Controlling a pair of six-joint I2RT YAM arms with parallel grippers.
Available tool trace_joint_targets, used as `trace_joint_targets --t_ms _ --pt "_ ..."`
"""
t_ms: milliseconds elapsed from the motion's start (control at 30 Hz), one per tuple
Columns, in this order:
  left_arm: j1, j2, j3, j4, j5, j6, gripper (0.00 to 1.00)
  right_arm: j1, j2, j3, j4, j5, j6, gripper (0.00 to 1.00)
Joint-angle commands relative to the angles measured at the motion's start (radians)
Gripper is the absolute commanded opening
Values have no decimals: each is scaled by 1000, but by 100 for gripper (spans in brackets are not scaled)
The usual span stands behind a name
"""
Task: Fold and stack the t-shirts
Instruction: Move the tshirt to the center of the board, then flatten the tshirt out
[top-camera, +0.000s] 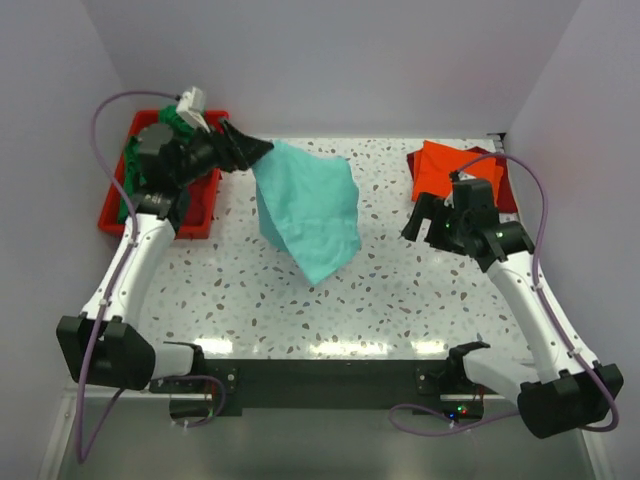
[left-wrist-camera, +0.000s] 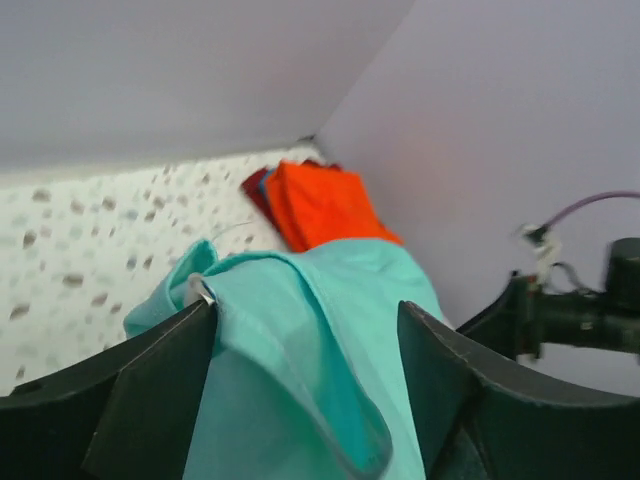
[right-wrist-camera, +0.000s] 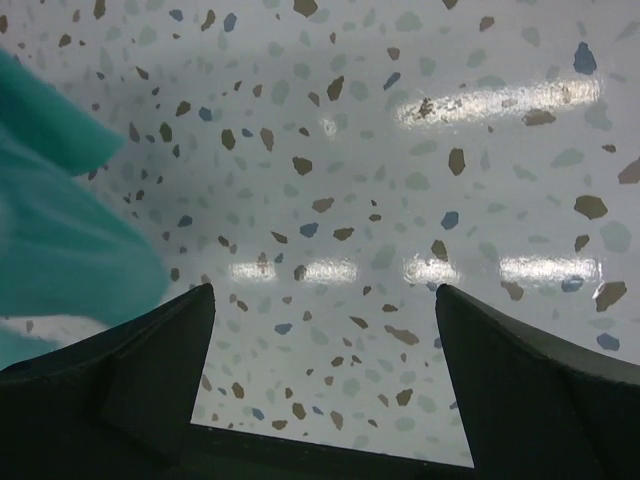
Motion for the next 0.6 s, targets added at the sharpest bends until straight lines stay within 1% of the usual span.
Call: trace_joint_targets --t_ms 0,67,100,133,167,200,300,400,500,533,567 --pt "-1 31 -257 -183 -53 107 80 -5 -27 -36 -30 20 2 95" --pt "-7 -9 -349 -240 -116 151 81 -3 -20 -65 -27 14 -17 95" --pt "-9 -31 -427 -278 -161 162 81 -3 -17 -77 -21 6 -25 95" --pt "-16 -55 -458 -301 -188 170 81 -3 -11 -106 -11 -22 -42 95" --pt "-23 -104 -504 -332 -253 181 81 -3 -6 -123 2 -37 -48 95" --pt "-27 -130 -525 -393 -281 184 82 -3 11 -140 28 -54 -51 94" --pt "-44 -227 -587 -483 -358 178 82 8 54 -196 90 -127 -47 93" --pt "-69 -308 -634 -517 -360 135 81 46 95 -213 124 -134 -33 91" --pt "-145 -350 -663 -504 -363 66 79 105 150 -202 153 -115 -21 90" --pt "-211 -353 -669 -489 -372 48 78 118 181 -197 160 -114 -11 90" --pt "-248 -338 -680 -461 -398 14 78 129 193 -196 176 -115 -2 90"
